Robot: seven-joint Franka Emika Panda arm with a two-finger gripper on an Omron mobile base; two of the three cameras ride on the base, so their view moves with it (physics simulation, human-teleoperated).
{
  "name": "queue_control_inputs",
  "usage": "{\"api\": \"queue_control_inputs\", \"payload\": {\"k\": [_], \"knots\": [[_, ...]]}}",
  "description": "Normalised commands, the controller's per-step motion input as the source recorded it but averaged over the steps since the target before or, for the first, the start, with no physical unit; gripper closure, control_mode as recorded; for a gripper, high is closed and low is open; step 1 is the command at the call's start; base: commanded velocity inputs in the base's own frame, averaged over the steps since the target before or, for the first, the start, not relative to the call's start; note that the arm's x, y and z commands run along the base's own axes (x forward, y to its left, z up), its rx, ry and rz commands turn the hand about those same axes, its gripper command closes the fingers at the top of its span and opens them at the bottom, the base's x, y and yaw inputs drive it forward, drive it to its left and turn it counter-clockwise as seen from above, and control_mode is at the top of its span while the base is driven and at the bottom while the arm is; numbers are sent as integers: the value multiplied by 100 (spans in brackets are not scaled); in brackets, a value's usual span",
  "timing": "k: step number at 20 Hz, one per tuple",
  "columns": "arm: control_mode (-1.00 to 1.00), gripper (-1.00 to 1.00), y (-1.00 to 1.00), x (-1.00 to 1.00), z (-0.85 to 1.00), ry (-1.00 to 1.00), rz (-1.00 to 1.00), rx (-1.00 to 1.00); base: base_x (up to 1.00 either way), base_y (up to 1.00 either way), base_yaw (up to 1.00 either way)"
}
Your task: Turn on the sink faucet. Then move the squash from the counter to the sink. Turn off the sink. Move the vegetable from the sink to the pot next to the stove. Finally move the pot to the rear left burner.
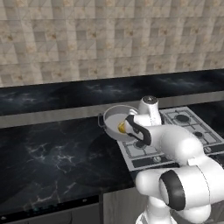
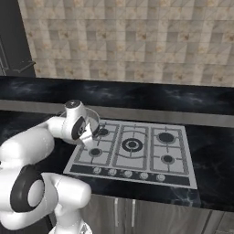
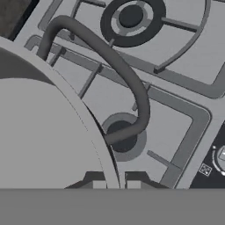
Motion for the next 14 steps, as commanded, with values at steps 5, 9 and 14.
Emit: {"api": "queue_control_inputs", "payload": {"k": [5,9,14], "knots": [[-100,100,-48,37,0,0,-5,2,0,0,0],[-100,100,-41,50,0,0,0,4,0,0,0],[-100,100,-32,36,-10,0,0,4,0,0,0]]}}
